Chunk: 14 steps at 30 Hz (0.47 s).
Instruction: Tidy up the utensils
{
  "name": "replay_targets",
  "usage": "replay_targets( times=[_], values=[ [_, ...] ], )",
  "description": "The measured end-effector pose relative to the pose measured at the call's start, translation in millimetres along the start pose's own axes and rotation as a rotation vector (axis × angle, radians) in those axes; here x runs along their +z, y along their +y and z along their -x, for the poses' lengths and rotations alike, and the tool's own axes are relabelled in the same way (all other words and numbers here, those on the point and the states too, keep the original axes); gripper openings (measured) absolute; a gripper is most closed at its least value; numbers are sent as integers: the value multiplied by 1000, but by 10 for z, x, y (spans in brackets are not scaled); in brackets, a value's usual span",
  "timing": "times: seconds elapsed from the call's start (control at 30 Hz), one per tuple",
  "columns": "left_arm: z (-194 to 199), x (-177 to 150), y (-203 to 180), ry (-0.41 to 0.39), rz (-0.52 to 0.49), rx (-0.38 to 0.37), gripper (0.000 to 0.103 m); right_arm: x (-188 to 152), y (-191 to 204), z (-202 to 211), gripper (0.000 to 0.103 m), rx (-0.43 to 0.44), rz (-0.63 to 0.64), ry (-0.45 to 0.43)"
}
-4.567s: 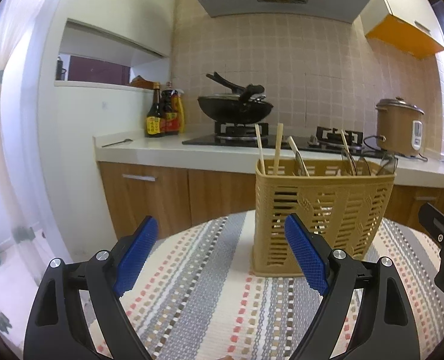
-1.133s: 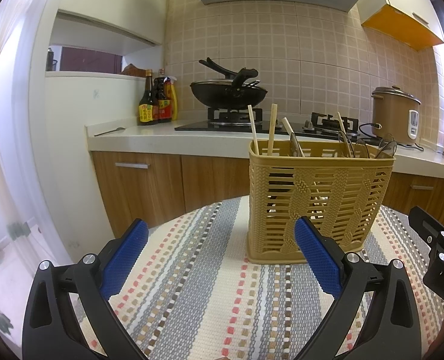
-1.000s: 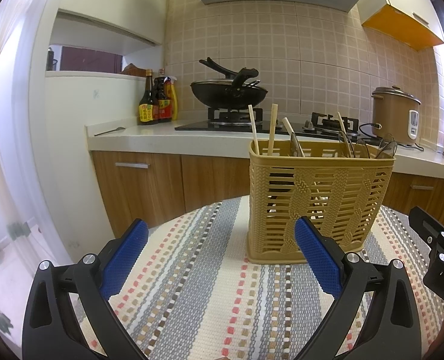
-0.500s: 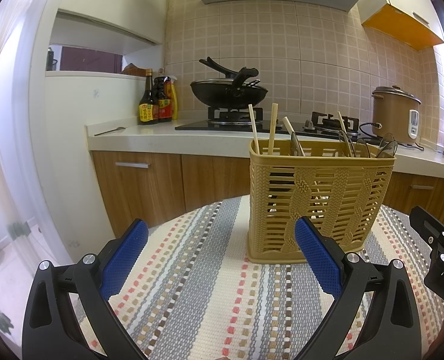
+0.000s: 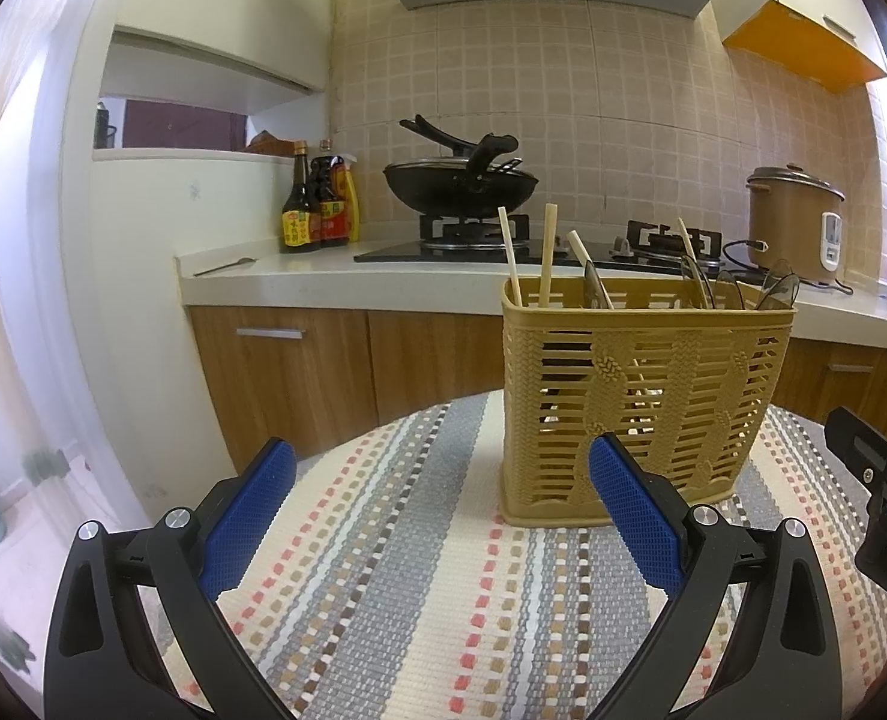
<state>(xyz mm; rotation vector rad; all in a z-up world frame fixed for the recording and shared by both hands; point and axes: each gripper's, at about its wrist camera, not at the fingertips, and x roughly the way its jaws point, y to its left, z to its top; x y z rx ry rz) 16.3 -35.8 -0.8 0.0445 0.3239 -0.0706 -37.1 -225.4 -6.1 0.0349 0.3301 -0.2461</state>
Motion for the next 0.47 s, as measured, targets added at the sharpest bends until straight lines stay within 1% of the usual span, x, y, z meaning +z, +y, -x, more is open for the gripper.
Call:
replay_targets(
  times=[0.13,0.3,0.4,0.47],
  values=[
    [2,0,3,-2,5,-2,96,0,0,-1,89,0,-1,0],
    [-37,2,15,28,17,-36,96,-5,9,3,89,-1,2,0],
    [-40,-6,6,26,7,-23,96,-5,13,0,89,0,2,1],
    [-44,-10,-9,30,5,-29,96,-8,18,0,89,1,3,1]
  ],
)
